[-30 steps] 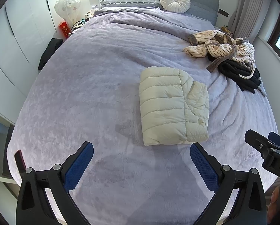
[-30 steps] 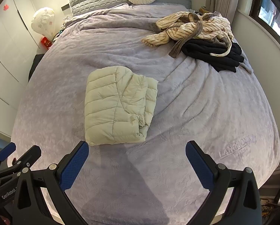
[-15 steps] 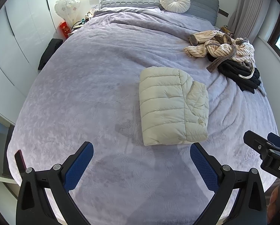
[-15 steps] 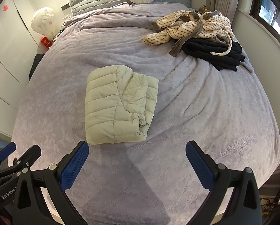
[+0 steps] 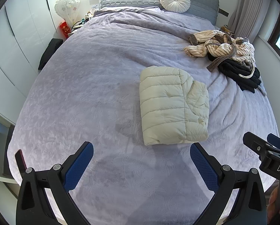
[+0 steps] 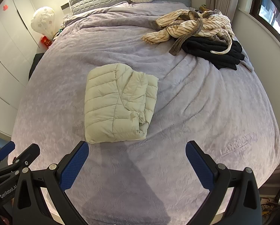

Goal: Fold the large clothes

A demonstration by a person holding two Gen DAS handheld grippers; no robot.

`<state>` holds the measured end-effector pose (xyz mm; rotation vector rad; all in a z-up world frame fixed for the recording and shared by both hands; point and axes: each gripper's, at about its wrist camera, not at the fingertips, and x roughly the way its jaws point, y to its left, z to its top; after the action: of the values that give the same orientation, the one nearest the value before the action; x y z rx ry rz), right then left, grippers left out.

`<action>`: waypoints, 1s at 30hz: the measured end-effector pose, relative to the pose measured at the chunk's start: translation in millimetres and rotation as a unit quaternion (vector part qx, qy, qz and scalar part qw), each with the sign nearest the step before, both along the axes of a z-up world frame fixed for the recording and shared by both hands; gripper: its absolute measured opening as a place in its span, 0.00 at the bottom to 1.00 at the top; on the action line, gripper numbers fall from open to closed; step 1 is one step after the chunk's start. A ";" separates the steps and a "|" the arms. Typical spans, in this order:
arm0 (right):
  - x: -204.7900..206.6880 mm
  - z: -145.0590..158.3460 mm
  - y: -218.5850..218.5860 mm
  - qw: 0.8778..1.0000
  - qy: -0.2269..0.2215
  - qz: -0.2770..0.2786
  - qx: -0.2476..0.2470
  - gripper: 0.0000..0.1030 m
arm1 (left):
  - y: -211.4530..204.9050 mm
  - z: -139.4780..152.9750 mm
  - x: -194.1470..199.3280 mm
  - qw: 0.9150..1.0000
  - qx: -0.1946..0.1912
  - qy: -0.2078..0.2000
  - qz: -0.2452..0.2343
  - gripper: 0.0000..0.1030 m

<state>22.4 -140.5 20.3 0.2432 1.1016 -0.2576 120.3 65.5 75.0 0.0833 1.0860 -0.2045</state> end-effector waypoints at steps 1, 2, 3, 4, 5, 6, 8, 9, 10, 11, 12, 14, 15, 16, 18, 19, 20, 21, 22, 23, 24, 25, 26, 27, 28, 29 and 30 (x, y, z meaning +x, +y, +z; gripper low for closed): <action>0.1 0.8 -0.6 1.000 0.000 0.000 0.000 1.00 | 0.6 0.0 0.3 1.000 0.000 0.000 -0.001 1.00; 0.1 0.8 -0.8 1.000 0.000 -0.001 0.001 1.00 | 0.6 0.0 0.1 1.000 0.000 0.000 -0.001 1.00; 0.2 0.9 -0.9 1.000 0.000 0.000 0.001 1.00 | 0.5 0.0 0.0 1.000 0.000 0.000 0.000 1.00; 0.2 0.8 -0.9 1.000 0.000 0.000 0.001 1.00 | 0.5 0.0 -0.1 1.000 0.000 0.000 0.000 1.00; 0.0 0.4 -0.7 1.000 0.000 0.000 0.001 1.00 | 0.5 -0.1 -0.1 1.000 0.001 0.000 0.000 1.00; -0.1 0.2 -0.5 1.000 0.001 0.000 0.001 1.00 | 0.6 0.0 -0.2 1.000 0.001 0.000 0.000 1.00; 0.1 1.1 -1.0 1.000 0.000 -0.001 0.000 1.00 | 0.4 0.1 -0.2 1.000 0.000 0.001 0.000 1.00; -0.2 0.5 -0.5 1.000 0.000 -0.001 0.000 1.00 | 0.4 0.1 -0.1 1.000 0.000 0.000 0.000 1.00; 0.2 1.2 -1.2 1.000 0.000 0.000 0.000 1.00 | 1.0 0.1 0.3 1.000 0.001 0.000 -0.001 1.00; 0.1 0.7 -1.0 1.000 0.001 -0.001 0.000 1.00 | 1.1 0.1 0.4 1.000 0.001 0.000 -0.001 1.00; 0.1 0.7 -0.9 1.000 0.001 0.000 0.001 1.00 | 0.7 0.2 0.2 1.000 0.001 0.000 -0.001 1.00; 0.2 0.9 -0.8 1.000 0.001 0.000 0.001 1.00 | 0.7 0.0 0.6 1.000 0.001 0.000 -0.001 1.00; 0.1 0.5 -0.5 1.000 0.001 0.000 0.001 1.00 | 0.4 0.0 0.7 1.000 0.001 0.000 -0.001 1.00; 0.5 1.3 -1.1 1.000 0.001 0.000 0.001 1.00 | 0.9 0.3 0.6 1.000 0.001 0.000 -0.002 1.00; -1.4 -1.8 0.2 1.000 0.001 0.001 0.001 1.00 | 0.3 0.4 0.5 1.000 0.000 0.001 -0.002 1.00; -1.0 -0.7 -0.2 1.000 0.001 0.000 0.001 1.00 | 0.3 0.6 0.1 1.000 0.001 0.001 -0.001 1.00; -1.1 -0.7 0.1 1.000 0.001 0.000 0.002 1.00 | 0.0 0.7 -0.1 1.000 0.001 0.000 -0.001 1.00; -1.1 -0.5 0.2 1.000 0.001 0.000 0.002 1.00 | -0.2 0.8 -0.1 1.000 0.001 0.000 -0.001 1.00; -1.0 -0.5 0.2 1.000 0.001 0.000 0.001 1.00 | 0.2 0.7 0.3 1.000 0.001 0.000 -0.001 1.00; -1.1 -0.4 0.1 1.000 0.001 0.000 0.002 1.00 | 0.2 0.8 0.4 1.000 0.001 0.000 -0.001 1.00; -1.6 -1.4 0.7 1.000 0.001 0.000 0.002 1.00 | -0.4 0.8 0.3 1.000 0.002 0.000 0.000 1.00; -1.0 -0.3 -0.1 1.000 0.001 0.000 0.002 1.00 | 0.2 0.9 0.8 1.000 0.002 0.000 -0.001 1.00; -1.0 -0.3 -0.2 1.000 0.001 0.000 0.001 1.00 | 0.3 0.4 0.7 1.000 0.002 0.000 -0.001 1.00; -1.0 -0.2 -0.3 1.000 0.001 0.000 0.002 1.00 | 0.4 0.0 0.5 1.000 0.002 0.000 -0.001 1.00; -1.0 -0.3 -0.2 1.000 0.001 0.000 0.002 1.00 | 0.4 -0.1 0.4 1.000 0.002 0.000 -0.001 1.00; -0.9 -0.1 -0.3 1.000 0.001 0.000 0.002 1.00 | 0.3 0.0 0.4 1.000 0.003 0.000 0.000 1.00; -1.4 -1.1 0.4 1.000 0.001 0.000 0.002 1.00 | 0.1 0.0 0.4 1.000 0.004 0.000 0.000 1.00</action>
<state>21.0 -140.2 19.2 0.2460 1.1046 -0.2561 120.7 65.6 75.1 0.0897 1.0863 -0.2005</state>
